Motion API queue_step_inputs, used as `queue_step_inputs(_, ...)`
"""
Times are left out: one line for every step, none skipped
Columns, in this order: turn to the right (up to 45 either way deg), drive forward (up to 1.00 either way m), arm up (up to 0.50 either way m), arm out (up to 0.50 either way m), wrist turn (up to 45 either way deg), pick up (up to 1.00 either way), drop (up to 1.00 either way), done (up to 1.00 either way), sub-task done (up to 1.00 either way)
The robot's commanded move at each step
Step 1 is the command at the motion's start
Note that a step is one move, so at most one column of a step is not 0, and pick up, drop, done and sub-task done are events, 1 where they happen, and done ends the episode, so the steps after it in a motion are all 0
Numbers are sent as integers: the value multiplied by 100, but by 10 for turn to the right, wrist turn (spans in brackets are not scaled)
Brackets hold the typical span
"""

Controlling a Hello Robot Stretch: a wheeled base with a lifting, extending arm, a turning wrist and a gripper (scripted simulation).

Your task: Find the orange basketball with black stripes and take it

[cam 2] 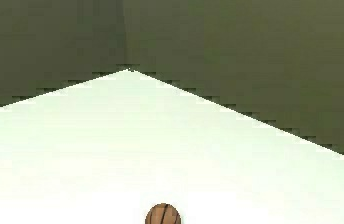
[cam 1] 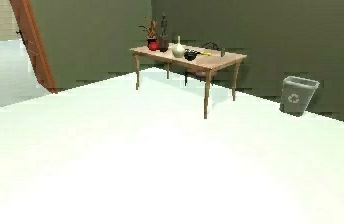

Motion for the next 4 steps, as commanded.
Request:
queue_step_inputs(0,0,20,0,0,0,0,0,0)
queue_step_inputs(0,0,0,32,0,0,0,0,0)
queue_step_inputs(0,0,0,0,450,0,0,0,0)
queue_step_inputs(0,0,0,0,450,0,0,0,0)
